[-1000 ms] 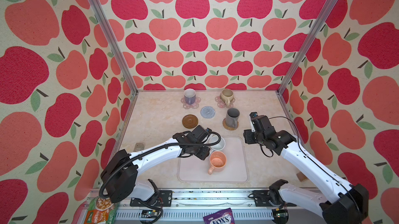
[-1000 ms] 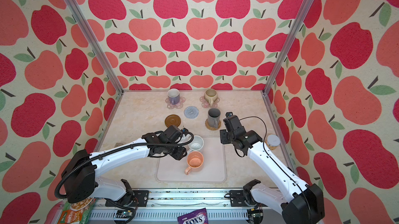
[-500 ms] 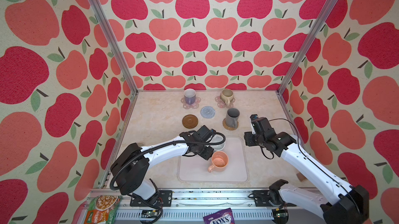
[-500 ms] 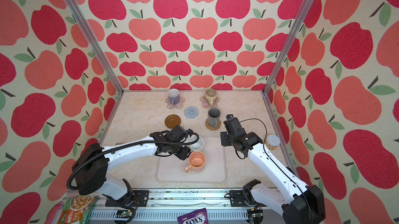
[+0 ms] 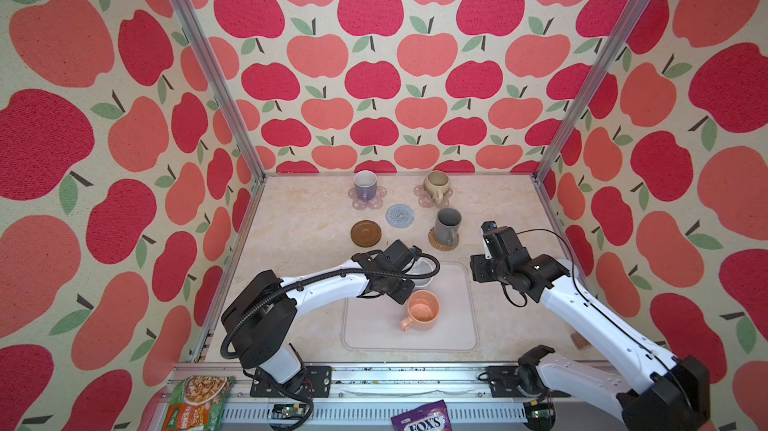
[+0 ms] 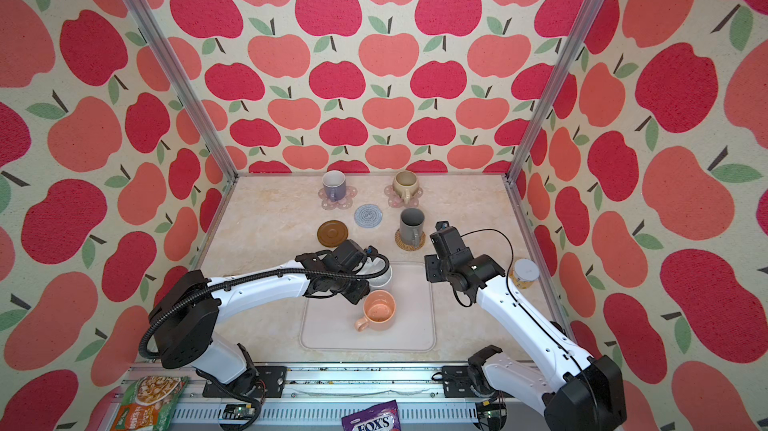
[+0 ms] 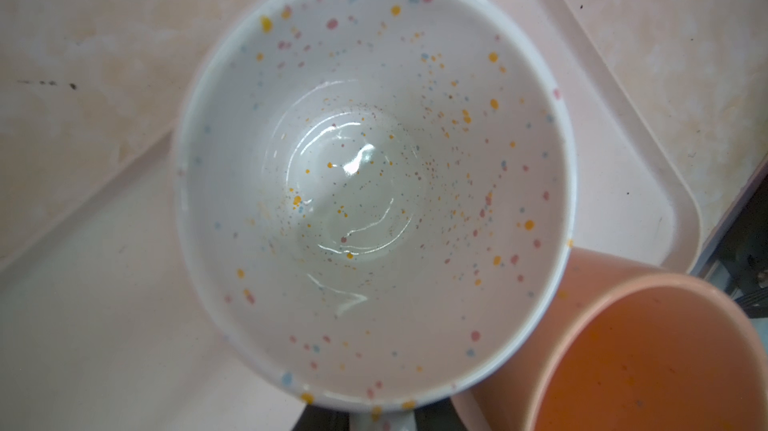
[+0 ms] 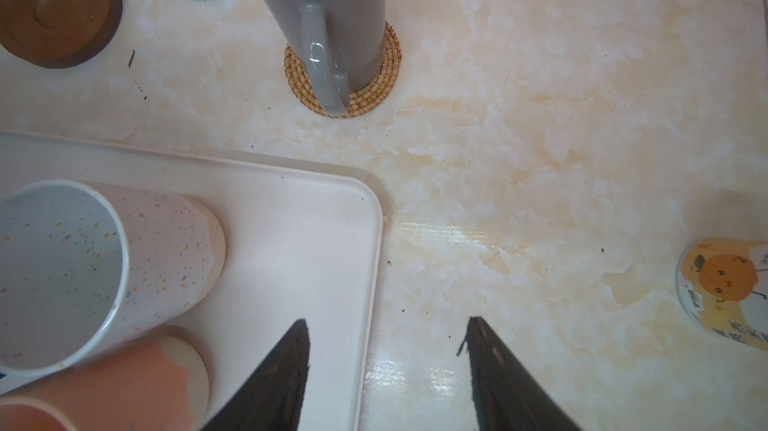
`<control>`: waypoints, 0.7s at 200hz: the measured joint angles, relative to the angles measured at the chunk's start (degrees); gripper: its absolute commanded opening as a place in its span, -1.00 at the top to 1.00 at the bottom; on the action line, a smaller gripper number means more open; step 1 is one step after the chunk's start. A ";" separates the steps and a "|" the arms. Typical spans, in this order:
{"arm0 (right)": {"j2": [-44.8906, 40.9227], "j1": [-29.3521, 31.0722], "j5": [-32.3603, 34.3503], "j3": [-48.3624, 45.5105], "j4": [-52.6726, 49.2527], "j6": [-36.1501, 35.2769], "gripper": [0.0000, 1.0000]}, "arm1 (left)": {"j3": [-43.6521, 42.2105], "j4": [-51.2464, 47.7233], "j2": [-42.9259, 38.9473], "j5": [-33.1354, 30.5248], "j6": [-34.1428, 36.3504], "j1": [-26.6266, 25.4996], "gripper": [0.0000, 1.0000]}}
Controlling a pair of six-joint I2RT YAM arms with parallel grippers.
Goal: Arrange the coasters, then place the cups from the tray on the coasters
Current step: 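Grasp the white speckled mug with the left gripper and lift it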
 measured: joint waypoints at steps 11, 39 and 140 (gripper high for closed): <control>0.09 0.00 0.02 0.00 -0.02 -0.02 -0.26 | 0.00 0.00 -0.07 -0.15 0.33 0.11 1.00; 0.66 0.00 0.17 0.02 0.00 -0.07 -0.26 | 0.28 -0.48 -0.37 -1.40 1.42 2.69 1.00; 2.45 -0.17 0.17 1.38 0.00 -0.52 -0.27 | 24.22 -3.04 13.84 -4.98 8.22 18.45 1.00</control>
